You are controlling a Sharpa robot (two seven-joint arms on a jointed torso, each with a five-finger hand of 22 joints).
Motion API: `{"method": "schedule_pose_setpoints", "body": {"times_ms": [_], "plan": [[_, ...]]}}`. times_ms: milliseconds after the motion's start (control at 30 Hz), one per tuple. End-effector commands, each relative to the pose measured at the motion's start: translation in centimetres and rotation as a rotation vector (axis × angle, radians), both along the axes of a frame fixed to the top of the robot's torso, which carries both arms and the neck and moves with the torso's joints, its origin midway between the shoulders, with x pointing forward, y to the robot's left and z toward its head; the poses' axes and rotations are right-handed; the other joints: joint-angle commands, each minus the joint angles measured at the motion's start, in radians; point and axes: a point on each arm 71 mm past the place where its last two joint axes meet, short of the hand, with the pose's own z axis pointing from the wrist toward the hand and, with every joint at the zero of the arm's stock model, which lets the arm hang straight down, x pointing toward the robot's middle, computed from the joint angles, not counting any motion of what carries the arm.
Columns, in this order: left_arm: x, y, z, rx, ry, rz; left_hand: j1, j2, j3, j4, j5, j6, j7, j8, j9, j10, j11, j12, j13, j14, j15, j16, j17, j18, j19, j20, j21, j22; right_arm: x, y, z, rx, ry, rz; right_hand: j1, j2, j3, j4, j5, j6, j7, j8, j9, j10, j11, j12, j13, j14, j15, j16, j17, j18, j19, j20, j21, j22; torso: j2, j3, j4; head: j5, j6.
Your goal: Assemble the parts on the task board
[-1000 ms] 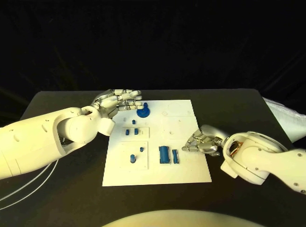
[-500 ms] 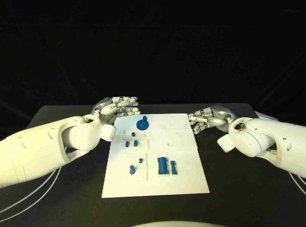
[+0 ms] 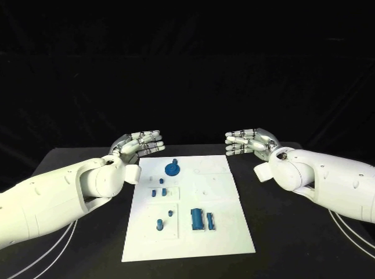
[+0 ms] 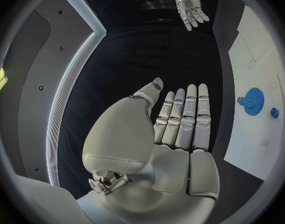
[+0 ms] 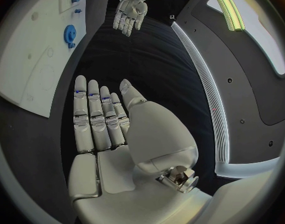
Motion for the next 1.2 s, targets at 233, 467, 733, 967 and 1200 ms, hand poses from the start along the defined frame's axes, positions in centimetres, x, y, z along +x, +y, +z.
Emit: {"method": "schedule_pose_setpoints", "body": {"times_ms": [233, 467, 733, 967, 1200], "plan": [[-0.8, -0.6, -0.1, 0.036, -0.015, 0.032, -0.627, 0.021, -0.111, -0.003, -0.092, -0.413, -0.097, -0.117, -0.06, -0.429, -0.081, -0.075, -0.057, -0.466, -0.068, -0.084, -0.067, -0.072, -0.418, -0.116, -0.06, -0.112, -0.8, 1.0, 0.0, 0.018, -0.017, -0.042, -0.631, -0.114, -0.04, 0.086, -0.124, -0.422, -0.089, -0.06, -0.105, -0.481, -0.07, -0.072, -0.068, -0.519, -0.11, -0.076, -0.113, -0.07, -0.494, -0.097, -0.08, -0.121, -0.017, 0.0102, 0.0094, 0.015, 0.04], [-2.7, -1.7, -0.2, 0.121, -0.059, 0.118, -0.813, 0.021, -0.144, -0.003, -0.092, -0.536, -0.127, -0.117, -0.06, -0.558, -0.176, -0.158, -0.057, -0.604, -0.146, -0.084, -0.143, -0.089, -0.542, -0.151, -0.06, -0.145, -2.6, 3.3, 0.2, 0.057, -0.053, -0.14, -0.816, -0.114, -0.04, 0.086, -0.124, -0.548, -0.116, -0.06, -0.105, -0.622, -0.15, -0.072, -0.068, -0.674, -0.11, -0.076, -0.113, -0.092, -0.64, -0.125, -0.169, -0.121, -0.033, 0.0203, 0.0175, 0.028, 0.078], [-4.9, -2.7, 0.2, 0.213, -0.123, 0.209, -0.959, 0.021, -0.235, -0.003, -0.092, -0.632, -0.209, -0.117, -0.06, -0.659, -0.176, -0.158, -0.057, -0.714, -0.146, -0.084, -0.143, -0.171, -0.64, -0.247, -0.06, -0.238, -5.3, 5.8, 0.6, 0.082, -0.079, -0.257, -0.964, -0.114, -0.04, 0.086, -0.124, -0.648, -0.191, -0.06, -0.105, -0.737, -0.15, -0.072, -0.068, -0.797, -0.11, -0.076, -0.113, -0.178, -0.757, -0.206, -0.169, -0.121, -0.034, 0.0205, 0.0177, 0.028, 0.079], [-5.7, -3.0, 0.4, 0.24, -0.145, 0.237, -1.045, 0.021, -0.235, -0.003, -0.092, -0.691, -0.209, -0.117, -0.06, -0.718, -0.176, -0.158, -0.057, -0.778, -0.146, -0.084, -0.143, -0.171, -0.697, -0.247, -0.06, -0.238, -6.4, 6.7, 0.8, 0.084, -0.084, -0.299, -1.05, -0.114, -0.04, 0.086, -0.124, -0.706, -0.191, -0.06, -0.105, -0.802, -0.15, -0.072, -0.068, -0.868, -0.11, -0.076, -0.113, -0.178, -0.824, -0.206, -0.169, -0.121, -0.034, 0.0205, 0.0177, 0.028, 0.079], [-5.7, -3.1, 0.4, 0.241, -0.146, 0.238, -1.119, 0.021, -0.235, -0.003, -0.092, -0.74, -0.209, -0.117, -0.06, -0.77, -0.176, -0.158, -0.057, -0.834, -0.146, -0.084, -0.143, -0.171, -0.746, -0.247, -0.06, -0.238, -6.6, 6.8, 0.8, 0.084, -0.084, -0.304, -1.124, -0.114, -0.04, 0.086, -0.124, -0.756, -0.191, -0.06, -0.105, -0.859, -0.15, -0.072, -0.068, -0.93, -0.11, -0.076, -0.113, -0.178, -0.883, -0.206, -0.169, -0.121, -0.034, 0.0205, 0.0177, 0.028, 0.079]]}}
